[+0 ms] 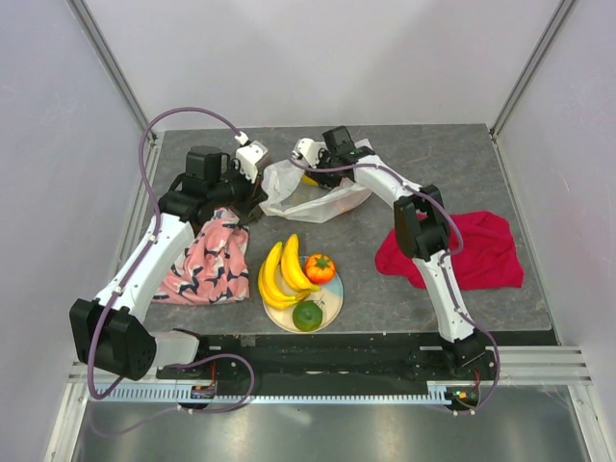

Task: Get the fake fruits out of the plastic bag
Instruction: Take out the fake fruit from the plastic bag, then place the fake fruit on the plate.

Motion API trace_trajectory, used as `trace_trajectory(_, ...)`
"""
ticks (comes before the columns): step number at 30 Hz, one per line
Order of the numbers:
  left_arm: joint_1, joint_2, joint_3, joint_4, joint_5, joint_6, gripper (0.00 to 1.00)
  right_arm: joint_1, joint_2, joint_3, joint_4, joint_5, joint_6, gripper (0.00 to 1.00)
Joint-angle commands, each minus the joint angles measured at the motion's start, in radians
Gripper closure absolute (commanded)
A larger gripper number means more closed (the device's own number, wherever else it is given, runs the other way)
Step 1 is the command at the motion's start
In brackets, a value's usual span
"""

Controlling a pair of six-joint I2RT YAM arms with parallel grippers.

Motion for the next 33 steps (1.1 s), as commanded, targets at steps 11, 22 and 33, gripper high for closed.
trace_trajectory(11, -0.024, 0.112, 0.117, 0.123, -0.029, -0.045, 0.98, -0.012, -0.701, -0.528, -0.215, -0.449, 0.022, 0.61)
trace_trajectory(22, -0.024, 0.120, 0.169, 0.124, -0.061, -0.023, 0.98, 0.094, -1.026, -0.784, -0.466, -0.514, -0.683, 0.62)
trace_trajectory(33, -0.024, 0.060, 0.130, 0.115, -0.066, -0.019, 0.98, 0.230, -1.122, -1.182, -0.365, -0.327, -1.088, 0.60)
